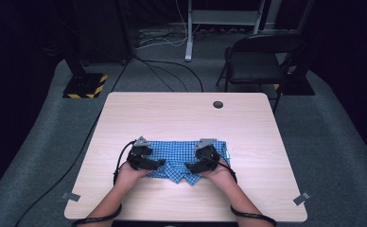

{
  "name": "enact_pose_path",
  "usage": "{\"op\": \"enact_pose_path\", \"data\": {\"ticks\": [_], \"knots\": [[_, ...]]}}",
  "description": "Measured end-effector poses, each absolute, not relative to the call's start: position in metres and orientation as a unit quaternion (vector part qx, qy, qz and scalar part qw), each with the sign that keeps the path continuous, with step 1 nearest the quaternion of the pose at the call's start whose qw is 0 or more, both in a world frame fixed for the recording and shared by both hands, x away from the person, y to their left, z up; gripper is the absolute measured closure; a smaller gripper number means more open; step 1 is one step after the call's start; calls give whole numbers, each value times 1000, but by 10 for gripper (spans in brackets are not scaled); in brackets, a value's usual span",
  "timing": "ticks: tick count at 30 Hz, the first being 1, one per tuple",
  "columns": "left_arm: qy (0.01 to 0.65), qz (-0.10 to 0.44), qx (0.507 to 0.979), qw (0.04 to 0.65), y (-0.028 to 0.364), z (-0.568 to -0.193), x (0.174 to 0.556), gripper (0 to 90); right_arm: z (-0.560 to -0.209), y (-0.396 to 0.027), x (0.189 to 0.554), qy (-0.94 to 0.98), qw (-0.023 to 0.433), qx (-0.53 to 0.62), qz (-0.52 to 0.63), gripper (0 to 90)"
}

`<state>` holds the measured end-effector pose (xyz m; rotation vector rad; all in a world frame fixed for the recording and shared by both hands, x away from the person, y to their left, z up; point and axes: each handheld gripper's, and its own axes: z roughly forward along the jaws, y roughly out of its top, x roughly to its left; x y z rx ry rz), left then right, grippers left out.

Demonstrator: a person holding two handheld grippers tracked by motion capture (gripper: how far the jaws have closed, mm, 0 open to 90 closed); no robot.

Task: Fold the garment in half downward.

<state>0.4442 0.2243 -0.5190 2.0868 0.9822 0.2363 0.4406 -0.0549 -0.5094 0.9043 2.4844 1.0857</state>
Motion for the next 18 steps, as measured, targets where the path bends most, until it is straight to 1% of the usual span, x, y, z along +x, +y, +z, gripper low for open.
{"op": "enact_pose_path", "data": {"ticks": [2,5,9,15,18], "knots": [[388,95,825,400,224,-519,444,157,-508,-54,442,856,140,319,381,145],[387,95,826,399,223,-520,443,157,-512,-50,445,863,148,321,361,135],[383,96,833,388,223,-524,443,157,-518,-44,447,873,145,317,340,124],[379,105,834,388,223,-527,440,157,-521,-46,451,871,121,331,342,125],[378,110,834,386,222,-527,439,157,-521,-47,452,870,119,332,344,126]]}}
